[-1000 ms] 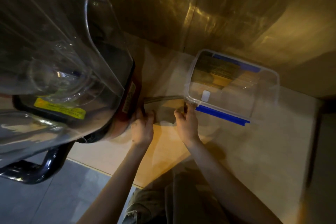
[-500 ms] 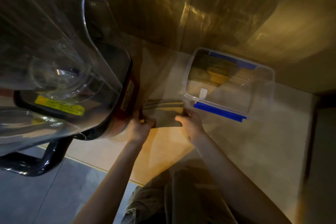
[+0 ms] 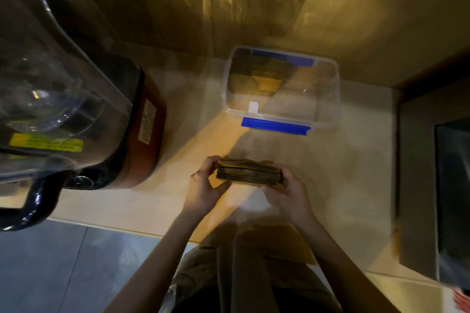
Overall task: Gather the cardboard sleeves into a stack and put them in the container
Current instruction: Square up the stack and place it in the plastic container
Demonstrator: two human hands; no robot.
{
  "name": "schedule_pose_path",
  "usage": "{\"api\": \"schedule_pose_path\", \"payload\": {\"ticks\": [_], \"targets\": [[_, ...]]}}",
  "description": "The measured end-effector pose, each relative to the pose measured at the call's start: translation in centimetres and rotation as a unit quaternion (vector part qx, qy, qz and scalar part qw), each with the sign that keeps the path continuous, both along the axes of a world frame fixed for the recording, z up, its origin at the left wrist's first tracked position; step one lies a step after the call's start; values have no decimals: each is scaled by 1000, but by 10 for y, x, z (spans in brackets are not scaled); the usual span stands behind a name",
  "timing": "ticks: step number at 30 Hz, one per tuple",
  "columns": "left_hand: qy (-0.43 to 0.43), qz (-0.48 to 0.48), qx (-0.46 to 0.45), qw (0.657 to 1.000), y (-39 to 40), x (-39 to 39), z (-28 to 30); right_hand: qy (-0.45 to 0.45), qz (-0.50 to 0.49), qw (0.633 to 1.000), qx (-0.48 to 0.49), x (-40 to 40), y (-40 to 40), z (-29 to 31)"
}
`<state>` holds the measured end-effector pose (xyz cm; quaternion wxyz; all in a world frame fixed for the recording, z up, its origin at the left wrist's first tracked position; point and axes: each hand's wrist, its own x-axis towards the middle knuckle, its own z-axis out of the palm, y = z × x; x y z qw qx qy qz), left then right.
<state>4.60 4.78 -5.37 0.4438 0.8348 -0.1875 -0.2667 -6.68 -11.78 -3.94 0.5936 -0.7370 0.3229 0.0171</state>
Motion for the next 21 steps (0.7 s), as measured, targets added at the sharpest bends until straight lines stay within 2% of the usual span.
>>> {"api": "schedule_pose_path", "payload": {"ticks": [3,5,9,14,18,21], "targets": [[-62,-26,-5,998,-10,-13,0,-14,-22,1000,-10,-15,-1,0],[-65,-32,-3,997,-14,-19,-1,12,-19,1000,5,-20,-1,-4],[-16,-43,-3,999,-19,-27,-7,34,-47,998,16,-22,3,-15],[34,7,-17,999,-30,-34,-6,26,-126,991,24,-18,15,-21],[38,-9,3,999,-30,-32,-6,25,-85,995,43,-18,15,-16],[84,-10,-7,996,-32,-32,-8,40,-70,994,79,-15,18,-18]]}}
